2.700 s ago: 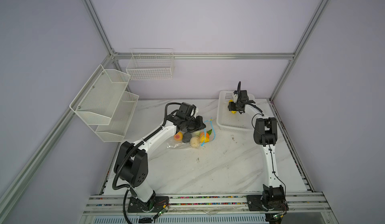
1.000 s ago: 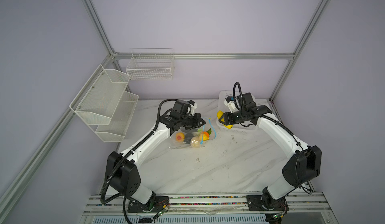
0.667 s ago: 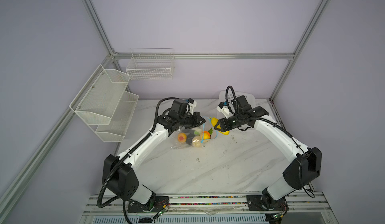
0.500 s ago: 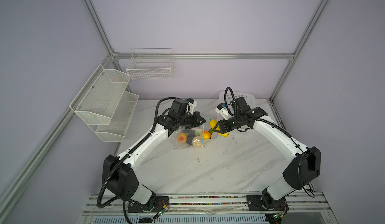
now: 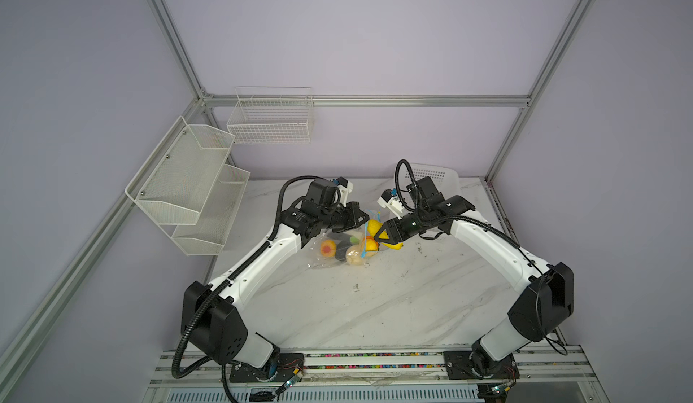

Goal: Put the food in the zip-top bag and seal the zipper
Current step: 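Lift the yellow mango with the right gripper and carry it to the bag mouth, then lower the yellow mango into the bag and open the right gripper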

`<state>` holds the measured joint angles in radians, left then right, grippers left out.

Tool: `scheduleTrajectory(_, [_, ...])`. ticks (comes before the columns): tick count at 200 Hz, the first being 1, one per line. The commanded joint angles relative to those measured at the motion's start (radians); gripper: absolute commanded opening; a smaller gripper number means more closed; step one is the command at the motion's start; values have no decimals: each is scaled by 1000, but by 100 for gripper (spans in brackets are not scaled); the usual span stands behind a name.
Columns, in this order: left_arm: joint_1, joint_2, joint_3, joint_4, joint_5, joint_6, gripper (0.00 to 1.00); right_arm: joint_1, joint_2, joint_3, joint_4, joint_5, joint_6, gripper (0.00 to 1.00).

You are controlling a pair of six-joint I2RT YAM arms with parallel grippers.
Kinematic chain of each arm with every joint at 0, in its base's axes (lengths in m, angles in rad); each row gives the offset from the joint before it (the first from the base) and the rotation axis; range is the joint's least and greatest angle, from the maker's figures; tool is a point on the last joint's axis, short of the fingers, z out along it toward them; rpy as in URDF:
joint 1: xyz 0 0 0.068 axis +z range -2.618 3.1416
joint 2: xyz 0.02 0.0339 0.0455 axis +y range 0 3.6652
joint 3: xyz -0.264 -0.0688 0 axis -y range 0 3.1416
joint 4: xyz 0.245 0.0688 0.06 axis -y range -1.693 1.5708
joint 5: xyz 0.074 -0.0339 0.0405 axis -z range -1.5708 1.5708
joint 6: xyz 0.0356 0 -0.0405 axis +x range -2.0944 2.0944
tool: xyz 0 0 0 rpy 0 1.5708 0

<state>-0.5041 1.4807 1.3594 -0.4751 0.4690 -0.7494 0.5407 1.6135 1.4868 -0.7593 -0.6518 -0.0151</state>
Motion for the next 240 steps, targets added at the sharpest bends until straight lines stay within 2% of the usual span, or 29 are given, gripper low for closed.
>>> scheduleTrajectory(1, [7,-37,-40,53,19,-7,0,9,36,35,24,-20,-3,50])
scheduleTrajectory(74, [8,-37,-43,54,16,-10,0,8,91,53,103,-32,27,54])
scheduleTrajectory(118, [7,-42,-59,67,16,-21,0,10,117,78,102,-28,44,60])
scheduleTrajectory(147, [7,-40,-59,70,14,-21,0,10,114,78,109,-23,53,61])
scheduleTrajectory(180, [7,-34,-58,70,14,-19,0,10,105,79,112,-20,67,60])
scheduleTrajectory(224, [7,-28,-49,74,20,-22,0,15,135,79,114,-5,88,51])
scheduleTrajectory(240, [7,-28,-49,73,20,-22,0,20,155,84,113,4,90,51])
